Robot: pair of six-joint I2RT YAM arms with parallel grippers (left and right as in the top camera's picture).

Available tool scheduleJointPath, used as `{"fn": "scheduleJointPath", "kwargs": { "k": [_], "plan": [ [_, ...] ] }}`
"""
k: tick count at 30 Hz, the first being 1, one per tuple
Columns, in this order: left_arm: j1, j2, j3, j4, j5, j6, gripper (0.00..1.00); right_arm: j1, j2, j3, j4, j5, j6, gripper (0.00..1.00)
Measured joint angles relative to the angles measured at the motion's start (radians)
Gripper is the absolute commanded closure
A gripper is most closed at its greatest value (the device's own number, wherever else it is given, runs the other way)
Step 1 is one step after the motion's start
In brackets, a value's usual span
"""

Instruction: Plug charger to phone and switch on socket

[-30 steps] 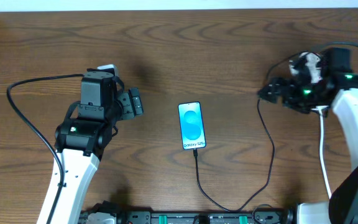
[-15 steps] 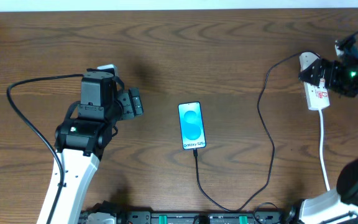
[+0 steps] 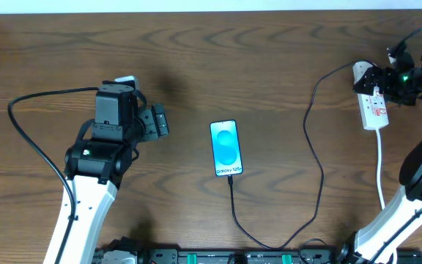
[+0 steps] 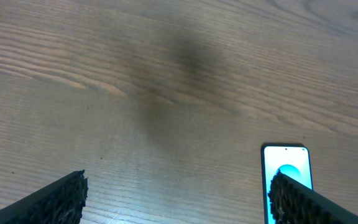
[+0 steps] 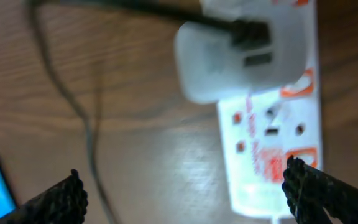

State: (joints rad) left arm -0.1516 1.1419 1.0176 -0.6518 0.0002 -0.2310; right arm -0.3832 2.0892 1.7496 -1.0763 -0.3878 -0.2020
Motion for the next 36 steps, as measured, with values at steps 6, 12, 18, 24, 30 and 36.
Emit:
{"fn": "scheduleJointPath", "kwargs": {
  "k": [6,12,18,24,30,36],
  "plan": [
    [0.000,0.000,0.000,0.000,0.000,0.000,0.07,0.000,0.023,0.002,0.129,0.035,-0.003,0.01],
    [0.000,0.000,0.000,0.000,0.000,0.000,0.07,0.000,0.032,0.002,0.164,0.046,-0.003,0.01],
    [0.000,0.000,0.000,0.000,0.000,0.000,0.07,0.000,0.032,-0.003,0.206,0.047,-0.003,0.01],
    [0.000,0.000,0.000,0.000,0.000,0.000,0.07,0.000,0.032,-0.077,0.268,0.047,0.003,0.01],
    [0.000,0.000,0.000,0.000,0.000,0.000,0.07,0.000,0.032,-0.170,0.315,0.041,0.015,0.01],
    [0.000,0.000,0.000,0.000,0.000,0.000,0.07,-0.006,0.032,-0.180,0.332,0.036,0.016,0.01]
  ]
}}
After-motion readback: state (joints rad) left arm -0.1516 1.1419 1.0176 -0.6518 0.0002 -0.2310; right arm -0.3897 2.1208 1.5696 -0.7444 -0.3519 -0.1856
